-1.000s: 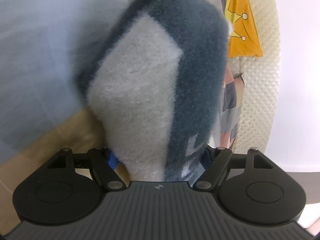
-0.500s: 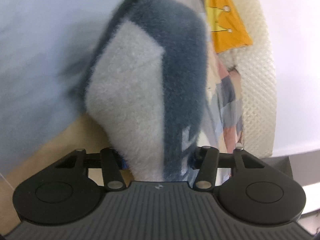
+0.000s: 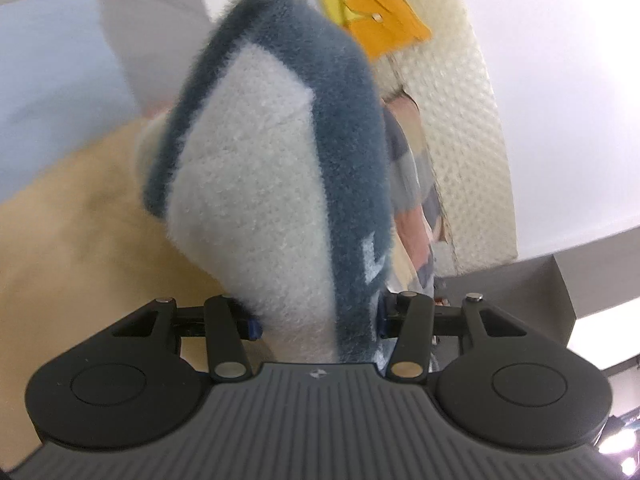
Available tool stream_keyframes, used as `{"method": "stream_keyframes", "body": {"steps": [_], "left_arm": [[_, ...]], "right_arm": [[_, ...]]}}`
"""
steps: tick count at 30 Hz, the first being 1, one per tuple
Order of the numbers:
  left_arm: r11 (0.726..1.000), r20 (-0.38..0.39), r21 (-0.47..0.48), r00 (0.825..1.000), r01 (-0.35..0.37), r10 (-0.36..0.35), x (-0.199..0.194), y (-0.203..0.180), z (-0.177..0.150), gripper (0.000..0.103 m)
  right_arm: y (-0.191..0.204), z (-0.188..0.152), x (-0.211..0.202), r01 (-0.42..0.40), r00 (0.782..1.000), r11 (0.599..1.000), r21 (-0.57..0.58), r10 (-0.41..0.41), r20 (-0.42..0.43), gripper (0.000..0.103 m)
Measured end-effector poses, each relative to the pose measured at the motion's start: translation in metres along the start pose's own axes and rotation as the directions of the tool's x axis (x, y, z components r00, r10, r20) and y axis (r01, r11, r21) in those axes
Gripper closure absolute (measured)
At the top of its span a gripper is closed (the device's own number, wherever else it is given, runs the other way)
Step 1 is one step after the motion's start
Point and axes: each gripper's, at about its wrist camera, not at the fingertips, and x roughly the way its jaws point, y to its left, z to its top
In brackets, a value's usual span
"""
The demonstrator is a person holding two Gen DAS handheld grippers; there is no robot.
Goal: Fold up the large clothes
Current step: 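Lift the held end with both grippers and fold it over again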
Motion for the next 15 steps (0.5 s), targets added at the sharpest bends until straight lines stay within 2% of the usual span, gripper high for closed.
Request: {"method": "stream_keyframes", "body": {"steps": [8,10,15], "left_arm": [[0.998,-0.105,0.056,0.994,-0.025,0.031,0.094,-0.074,0.000,0.049],[0.996,-0.134,0.081,0.989,-0.047,0.057,0.128,-0.094,-0.001,0.049],[0.989,-0.167,0.139,0.984,-0.046,0.069,0.209,-0.135,-0.003,0.049]], "right_arm": [[0.002,0.084,0.016,0.027,0.999,1.000,0.007,-0.027,0.035,0.069],[0.000,0.104,0.023,0.035,0.998,0.999,0.002,-0.035,0.044,0.069],[-0.013,0.150,0.054,0.041,0.998,0.999,0.036,-0.043,0.054,0.069]]}}
